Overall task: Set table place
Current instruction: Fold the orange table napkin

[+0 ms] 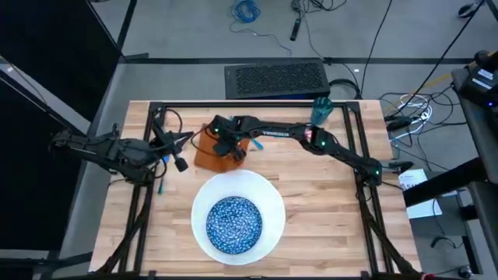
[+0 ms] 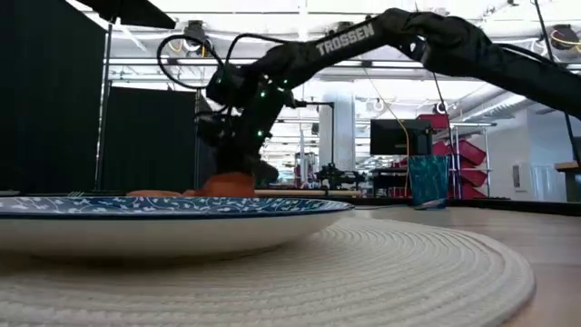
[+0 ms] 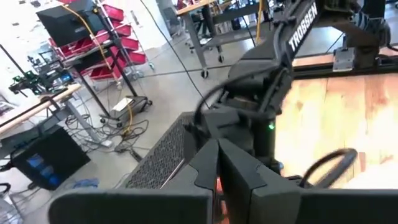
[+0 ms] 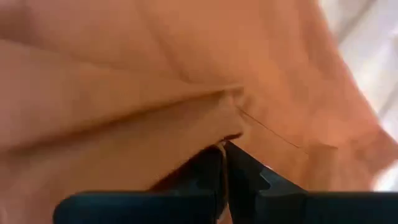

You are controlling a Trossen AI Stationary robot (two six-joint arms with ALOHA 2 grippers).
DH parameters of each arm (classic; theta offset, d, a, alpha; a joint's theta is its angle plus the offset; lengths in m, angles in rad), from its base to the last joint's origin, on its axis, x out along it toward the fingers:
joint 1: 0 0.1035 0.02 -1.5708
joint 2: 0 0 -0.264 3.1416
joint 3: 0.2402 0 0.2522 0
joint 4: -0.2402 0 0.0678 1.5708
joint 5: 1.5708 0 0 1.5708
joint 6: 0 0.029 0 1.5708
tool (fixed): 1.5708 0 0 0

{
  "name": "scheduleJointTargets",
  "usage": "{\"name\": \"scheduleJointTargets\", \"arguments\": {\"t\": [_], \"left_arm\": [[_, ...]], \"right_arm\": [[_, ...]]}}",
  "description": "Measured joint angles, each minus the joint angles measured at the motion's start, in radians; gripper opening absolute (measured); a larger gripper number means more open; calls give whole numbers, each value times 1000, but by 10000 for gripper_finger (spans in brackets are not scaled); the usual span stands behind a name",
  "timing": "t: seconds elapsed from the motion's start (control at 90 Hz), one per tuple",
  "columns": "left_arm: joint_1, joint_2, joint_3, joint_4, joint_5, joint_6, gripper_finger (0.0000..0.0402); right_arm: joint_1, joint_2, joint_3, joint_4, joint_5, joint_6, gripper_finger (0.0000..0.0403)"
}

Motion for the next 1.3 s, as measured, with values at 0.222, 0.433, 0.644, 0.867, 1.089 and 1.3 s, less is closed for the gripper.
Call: {"name": "scheduleJointTargets", "arguments": {"t": [0.222,0.433,0.644,0.867,1.089,1.3], "left_arm": [[0,1,0,0,3,-5,0],[0,1,0,3,16,-4,0],[0,1,0,8,18,-5,0],[0,1,0,3,21,-6,0],[0,1,0,2,51,-27,0],[0,1,0,-3,123,-59,0]], "right_arm": [[2,-28,3,52,58,23,25],[4,-120,4,-19,92,81,112],[0,-212,4,-122,95,151,186],[-42,-315,4,-355,87,317,196],[-195,-456,-116,-586,-346,571,181],[-347,-725,-415,-501,-345,655,167]]}}
